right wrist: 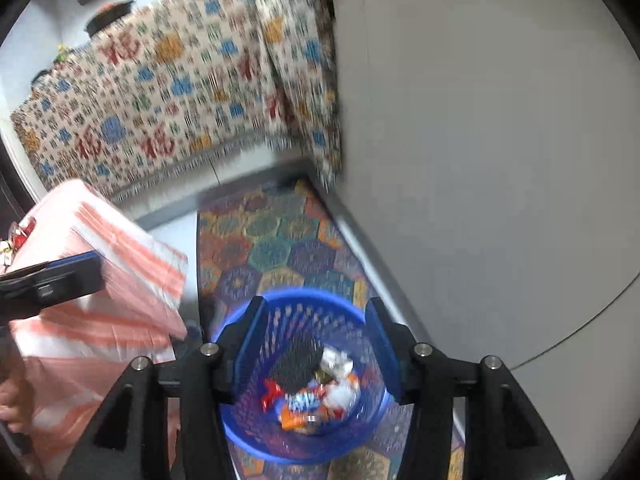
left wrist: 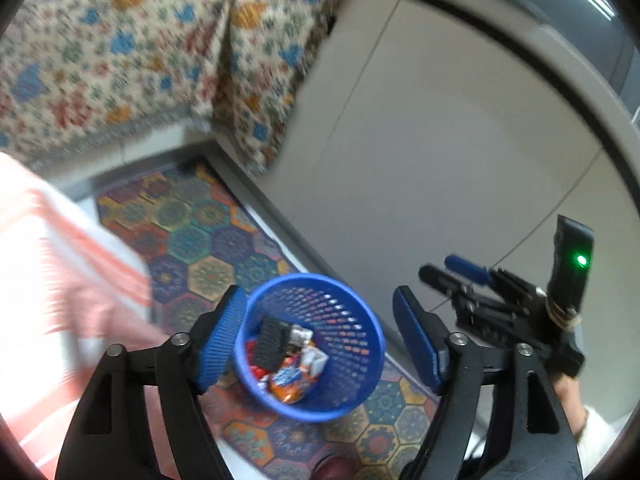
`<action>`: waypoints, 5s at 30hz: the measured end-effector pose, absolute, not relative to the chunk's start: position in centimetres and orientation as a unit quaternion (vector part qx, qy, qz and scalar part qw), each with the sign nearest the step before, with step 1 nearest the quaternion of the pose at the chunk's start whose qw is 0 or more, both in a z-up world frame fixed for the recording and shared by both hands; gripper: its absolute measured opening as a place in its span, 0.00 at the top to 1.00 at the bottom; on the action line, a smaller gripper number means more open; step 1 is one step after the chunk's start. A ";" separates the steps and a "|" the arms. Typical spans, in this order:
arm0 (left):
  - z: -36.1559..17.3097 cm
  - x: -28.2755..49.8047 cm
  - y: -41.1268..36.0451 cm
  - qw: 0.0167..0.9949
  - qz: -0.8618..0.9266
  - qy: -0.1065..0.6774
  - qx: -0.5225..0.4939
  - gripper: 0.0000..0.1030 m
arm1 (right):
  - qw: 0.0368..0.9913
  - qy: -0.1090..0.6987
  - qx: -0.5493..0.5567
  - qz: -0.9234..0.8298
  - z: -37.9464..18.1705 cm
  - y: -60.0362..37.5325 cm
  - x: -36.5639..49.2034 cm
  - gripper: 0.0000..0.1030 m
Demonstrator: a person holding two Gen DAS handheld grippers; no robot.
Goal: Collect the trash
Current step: 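Open both tools to drop the net and wrapper into the wastebasket, then move both tools back over the table toward the can and snack wrapper, then grasp the white snack wrapper with the left tool while the right tool grasps the red can, then lift the snack wrapper and red can and carry both over the wastebasket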
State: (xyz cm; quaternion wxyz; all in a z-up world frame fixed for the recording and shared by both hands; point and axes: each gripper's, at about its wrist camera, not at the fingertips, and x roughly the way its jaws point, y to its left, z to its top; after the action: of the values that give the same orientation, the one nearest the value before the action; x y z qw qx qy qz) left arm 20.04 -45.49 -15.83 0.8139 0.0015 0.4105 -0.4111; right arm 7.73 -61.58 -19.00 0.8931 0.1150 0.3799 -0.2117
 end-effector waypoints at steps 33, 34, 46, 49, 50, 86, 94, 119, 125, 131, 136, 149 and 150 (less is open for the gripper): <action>-20.4 22.3 -7.7 0.896 -0.046 0.441 -0.001 0.04 | 0.890 0.453 -0.031 0.052 -18.8 -18.8 24.9 0.41; -20.5 22.3 -7.9 0.895 -0.043 0.443 0.006 0.03 | 0.890 0.451 -0.037 0.049 -18.8 -18.7 25.4 0.41; -20.7 22.5 -8.5 0.893 -0.038 0.448 0.021 0.00 | 0.891 0.449 -0.048 0.047 -19.2 -18.2 26.0 0.34; -20.8 22.5 -8.5 0.894 -0.038 0.447 0.020 0.00 | 0.891 0.449 -0.049 0.047 -19.2 -18.2 26.0 0.34; -20.8 22.4 -8.5 0.894 -0.039 0.447 0.019 0.00 | 0.891 0.449 -0.050 0.047 -19.2 -18.2 26.0 0.34; -17.7 26.8 0.1 0.872 -0.204 0.443 -0.040 0.80 | 0.898 0.417 -0.035 0.136 -14.6 -17.6 35.5 0.31; -18.1 27.4 -0.5 0.870 -0.222 0.438 -0.042 0.80 | 0.876 0.439 -0.098 0.174 -17.2 -14.3 44.4 0.31; -16.5 23.9 -6.9 0.875 -0.238 0.420 -0.023 0.81 | 0.889 0.448 -0.002 0.099 -13.8 -20.9 27.5 0.57; -16.6 22.3 -10.1 0.870 -0.246 0.427 -0.004 0.81 | 0.891 0.448 0.022 0.075 -13.9 -22.9 23.7 0.57; -16.0 20.6 -12.6 0.869 -0.257 0.423 0.005 0.81 | 0.892 0.446 0.047 0.060 -13.9 -24.6 21.5 0.57; -16.6 19.9 -13.2 0.868 -0.249 0.430 0.019 0.81 | 0.889 0.451 0.053 0.055 -14.2 -25.2 20.9 0.57; -17.8 19.7 -10.4 0.866 -0.233 0.442 -0.014 0.81 | 0.869 0.477 -0.047 0.120 -14.4 -22.1 20.7 0.40; -17.8 19.7 -10.4 0.866 -0.233 0.442 -0.014 0.81 | 0.866 0.480 -0.057 0.127 -14.6 -21.9 21.0 0.40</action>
State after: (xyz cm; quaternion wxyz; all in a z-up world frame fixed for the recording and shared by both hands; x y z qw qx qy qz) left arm 19.67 -10.37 -17.84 0.8660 -0.0138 0.4419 -0.2334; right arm 21.00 -21.87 -14.61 0.8660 -0.0570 0.4804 0.1265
